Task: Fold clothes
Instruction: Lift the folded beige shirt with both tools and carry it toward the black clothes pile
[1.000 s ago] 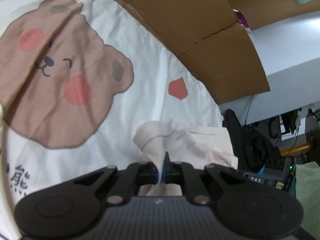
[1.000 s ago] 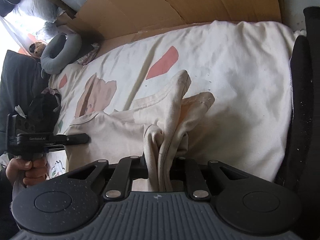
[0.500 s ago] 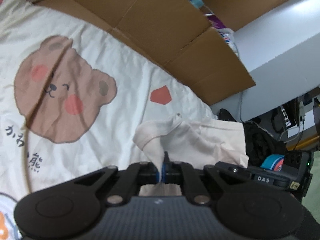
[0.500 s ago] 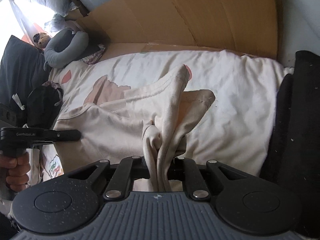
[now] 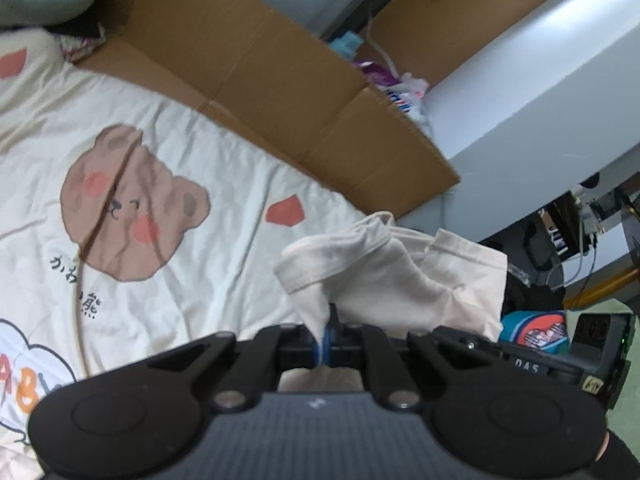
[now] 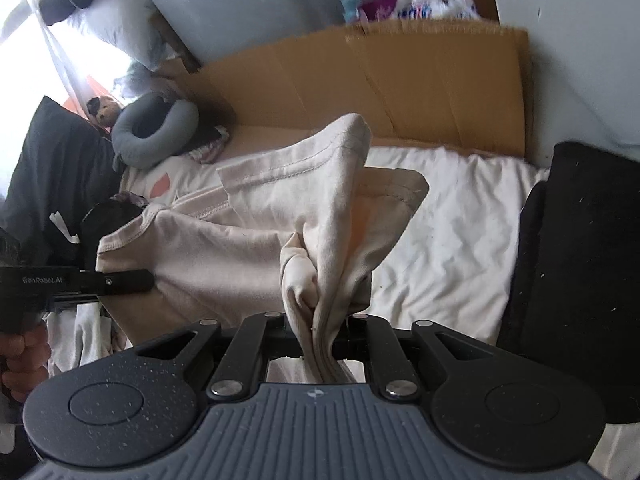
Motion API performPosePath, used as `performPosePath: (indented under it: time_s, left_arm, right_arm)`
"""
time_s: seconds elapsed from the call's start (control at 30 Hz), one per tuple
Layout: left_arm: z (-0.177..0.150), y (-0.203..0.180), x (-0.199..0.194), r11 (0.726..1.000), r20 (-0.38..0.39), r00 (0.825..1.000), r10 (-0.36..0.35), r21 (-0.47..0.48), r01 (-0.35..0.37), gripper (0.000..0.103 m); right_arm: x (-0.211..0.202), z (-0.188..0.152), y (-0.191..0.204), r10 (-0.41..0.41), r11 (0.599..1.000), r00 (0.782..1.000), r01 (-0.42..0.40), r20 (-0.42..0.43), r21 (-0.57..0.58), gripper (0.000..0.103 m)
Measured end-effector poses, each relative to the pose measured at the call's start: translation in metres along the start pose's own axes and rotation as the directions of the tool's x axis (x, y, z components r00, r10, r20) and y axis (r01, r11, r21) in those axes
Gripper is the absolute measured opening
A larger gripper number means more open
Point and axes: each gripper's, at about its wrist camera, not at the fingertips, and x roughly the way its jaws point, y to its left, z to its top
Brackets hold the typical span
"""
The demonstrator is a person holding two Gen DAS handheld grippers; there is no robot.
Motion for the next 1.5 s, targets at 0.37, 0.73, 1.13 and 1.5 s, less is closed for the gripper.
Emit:
performPosePath:
  time_s: [0.37,0.73,1.13,1.5]
  left_arm:
    - [0.020,-0.067,-0.068,0.997,0.088,0.996,-0.023,0.074,0.017,0.002]
    - [0.041,-0.138,-0.113,0.989,0.154,0.985,-0.082,0.135,0.061,0.002]
    - [0.066,-0.239,-0.135,0.957,0.168,0.972,-0.162,0.266,0.113,0.002]
    - [0.066,-0.305,-0.126,0.932,0.159,0.958,-0.237,0.315,0.178,0.002]
  right_arm:
    - [-0.090,0.031,0.034,0.010,0.999,0.992,-0.006,0.127,-0.032,0.010]
    - [-0.179,0.067,0.052,-0.003,0.997,0.970,0.020,0.242,-0.069,0.010]
    - [-0.281,0.106,0.039,-0.020,0.997,0.926,0.045,0.378,-0.058,0.009]
    - [-0.362,0.124,0.012,-0.061,0.994,0.890,0.097,0.451,-0.056,0.009]
